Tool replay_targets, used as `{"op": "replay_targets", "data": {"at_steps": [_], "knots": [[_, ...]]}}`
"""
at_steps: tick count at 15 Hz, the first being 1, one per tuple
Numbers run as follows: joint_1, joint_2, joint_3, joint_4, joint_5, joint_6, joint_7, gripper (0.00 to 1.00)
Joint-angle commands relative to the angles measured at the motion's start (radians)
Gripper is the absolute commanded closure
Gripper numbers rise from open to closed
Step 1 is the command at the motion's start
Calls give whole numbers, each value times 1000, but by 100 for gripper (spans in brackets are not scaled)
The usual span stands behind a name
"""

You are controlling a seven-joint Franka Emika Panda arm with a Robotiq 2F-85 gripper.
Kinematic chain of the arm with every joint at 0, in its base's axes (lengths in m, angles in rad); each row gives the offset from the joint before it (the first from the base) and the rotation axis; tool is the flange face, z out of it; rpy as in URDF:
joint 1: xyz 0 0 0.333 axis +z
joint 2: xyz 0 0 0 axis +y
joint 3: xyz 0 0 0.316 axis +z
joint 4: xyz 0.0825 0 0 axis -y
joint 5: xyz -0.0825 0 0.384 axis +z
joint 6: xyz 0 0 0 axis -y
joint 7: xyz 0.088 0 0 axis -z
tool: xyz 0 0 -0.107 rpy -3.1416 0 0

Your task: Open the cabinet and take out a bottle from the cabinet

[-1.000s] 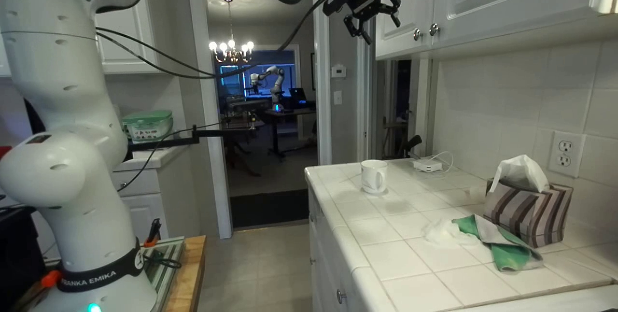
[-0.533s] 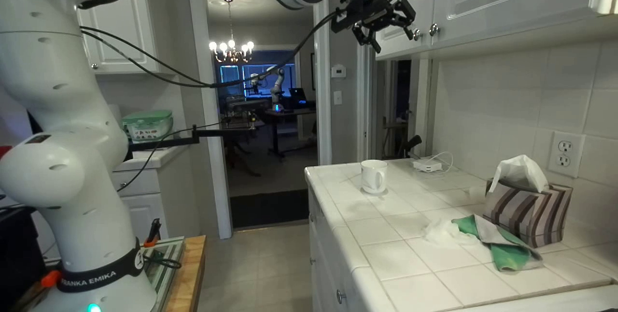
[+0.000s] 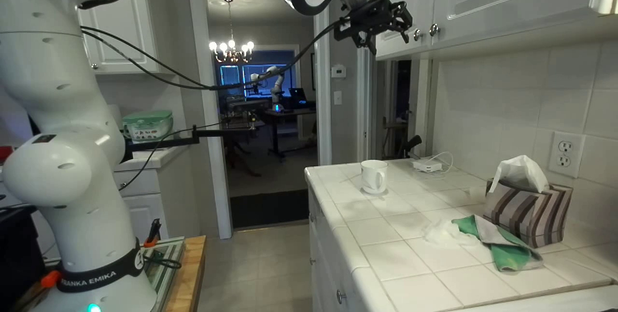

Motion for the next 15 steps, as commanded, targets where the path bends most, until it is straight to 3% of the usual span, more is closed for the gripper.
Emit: {"op": "replay_targets", "data": {"at_steps": [1, 14, 15], "knots": [[0, 0, 0, 0, 0, 0, 0, 0], [0, 0, 0, 0, 0, 0, 0, 0], [8, 5, 0, 12, 45, -15, -12, 0]]}}
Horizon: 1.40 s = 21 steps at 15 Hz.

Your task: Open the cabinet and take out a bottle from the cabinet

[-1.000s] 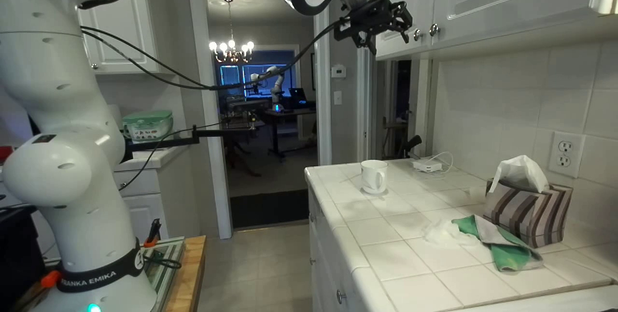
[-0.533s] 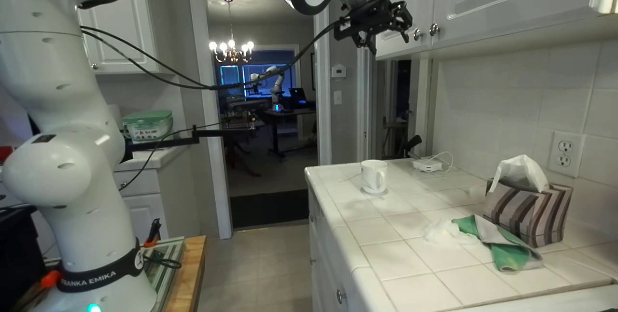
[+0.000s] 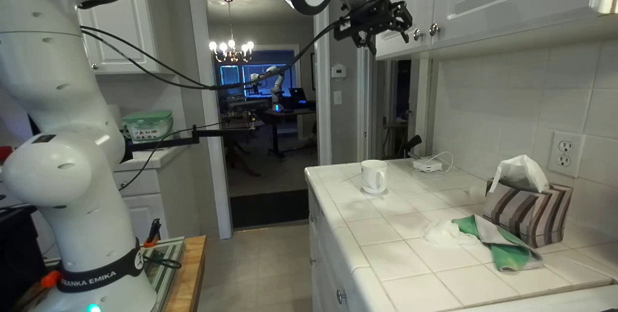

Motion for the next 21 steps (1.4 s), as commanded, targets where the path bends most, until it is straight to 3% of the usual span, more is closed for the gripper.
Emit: {"op": "replay_targets", "data": {"at_steps": [1, 7, 12, 21], "knots": [[13, 8, 3, 16, 58, -7, -17, 0], [53, 35, 23, 57, 204, 72, 13, 0], [40, 71, 16, 99, 172, 127, 110, 0], [28, 217, 4, 303, 163, 31, 126, 0]]}}
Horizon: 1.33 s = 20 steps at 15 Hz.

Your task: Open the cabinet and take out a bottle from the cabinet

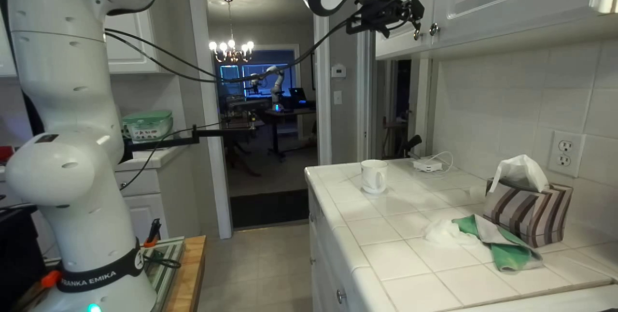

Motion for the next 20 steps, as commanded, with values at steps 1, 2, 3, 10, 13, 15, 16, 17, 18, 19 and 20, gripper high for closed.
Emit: {"op": "replay_targets", "data": {"at_steps": [1, 2, 3, 10, 13, 15, 16, 17, 18, 19, 20], "knots": [[-4, 70, -1, 105, 3, -69, 27, 0], [-4, 81, -3, 117, 0, -83, 34, 0], [-6, 90, -2, 130, 10, -98, 34, 0], [-3, 168, -5, 242, -17, -151, 42, 0], [-1, 196, 0, 285, -12, -188, 38, 0], [-1, 189, 3, 286, -7, -228, 36, 0], [0, 179, 3, 279, -10, -252, 43, 0], [1, 167, 3, 269, -12, -267, 45, 0], [3, 148, 6, 249, -9, -269, 37, 0], [6, 135, 7, 234, -14, -270, 37, 0], [10, 116, 9, 214, -14, -272, 36, 0]]}}
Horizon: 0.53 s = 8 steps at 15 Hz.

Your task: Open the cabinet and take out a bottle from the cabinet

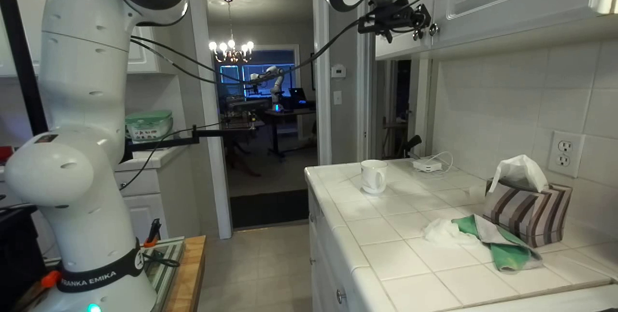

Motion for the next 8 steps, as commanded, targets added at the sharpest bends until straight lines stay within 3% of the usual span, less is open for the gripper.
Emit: {"op": "replay_targets", "data": {"at_steps": [1, 8], "knots": [[23, -63, 17, -50, -9, -55, 18, 0], [50, -216, 32, -214, -25, -104, 60, 0]]}}
